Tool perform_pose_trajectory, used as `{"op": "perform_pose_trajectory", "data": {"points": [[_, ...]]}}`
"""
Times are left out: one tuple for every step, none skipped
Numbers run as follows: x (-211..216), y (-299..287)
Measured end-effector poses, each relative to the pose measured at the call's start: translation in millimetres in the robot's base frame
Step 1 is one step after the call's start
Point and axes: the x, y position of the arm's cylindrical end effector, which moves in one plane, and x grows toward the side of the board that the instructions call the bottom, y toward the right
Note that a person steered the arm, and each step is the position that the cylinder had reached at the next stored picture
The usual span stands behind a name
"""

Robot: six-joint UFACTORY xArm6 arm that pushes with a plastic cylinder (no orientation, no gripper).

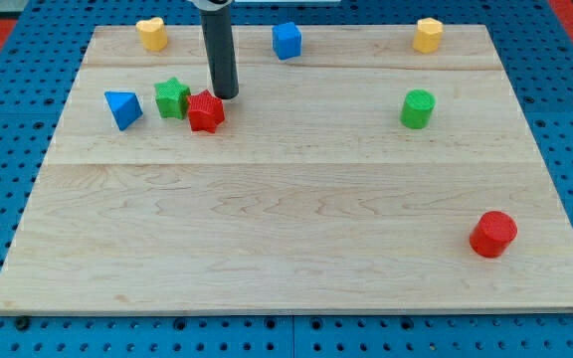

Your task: Move the blue triangle to the right side

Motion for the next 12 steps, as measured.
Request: {"op": "perform_pose_trajectory", "data": {"points": [[-9, 0], [-9, 0], [-17, -5], [-23, -8], [-27, -35], [-22, -54], [-23, -90], [-23, -129], [-11, -164], [14, -124], [58, -98], [85, -99]]}}
